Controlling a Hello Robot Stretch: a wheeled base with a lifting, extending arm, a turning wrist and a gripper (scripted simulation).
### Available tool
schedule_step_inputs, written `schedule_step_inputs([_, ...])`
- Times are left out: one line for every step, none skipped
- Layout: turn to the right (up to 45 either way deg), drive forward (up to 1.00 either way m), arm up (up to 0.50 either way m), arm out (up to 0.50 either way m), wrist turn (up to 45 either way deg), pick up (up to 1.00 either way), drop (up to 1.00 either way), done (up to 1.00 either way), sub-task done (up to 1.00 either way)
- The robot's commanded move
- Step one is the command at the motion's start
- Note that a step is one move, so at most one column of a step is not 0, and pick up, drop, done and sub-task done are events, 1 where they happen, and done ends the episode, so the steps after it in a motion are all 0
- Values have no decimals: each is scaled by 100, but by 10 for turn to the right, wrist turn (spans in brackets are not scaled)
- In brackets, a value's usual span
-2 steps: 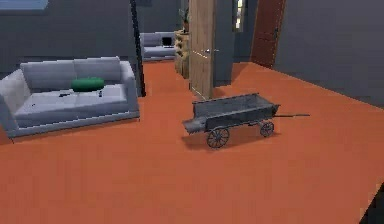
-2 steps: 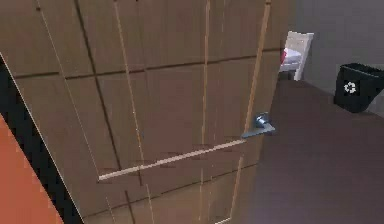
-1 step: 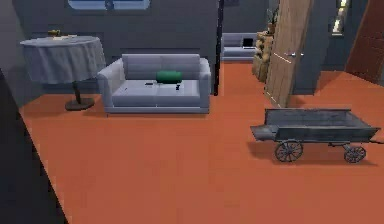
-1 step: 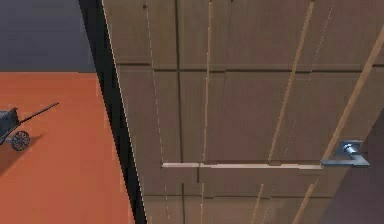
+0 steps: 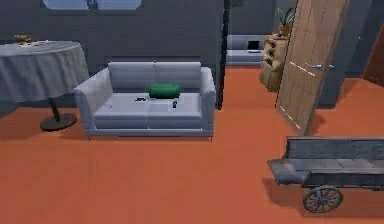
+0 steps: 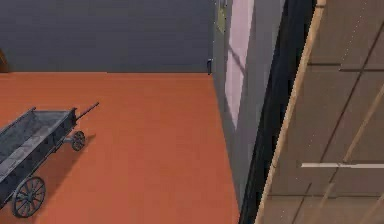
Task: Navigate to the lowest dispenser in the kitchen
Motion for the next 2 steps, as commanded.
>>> schedule_step_inputs([-450,0,0,0,0,0,0,0,0])
schedule_step_inputs([-360,0,0,0,0,0,0,0,0])
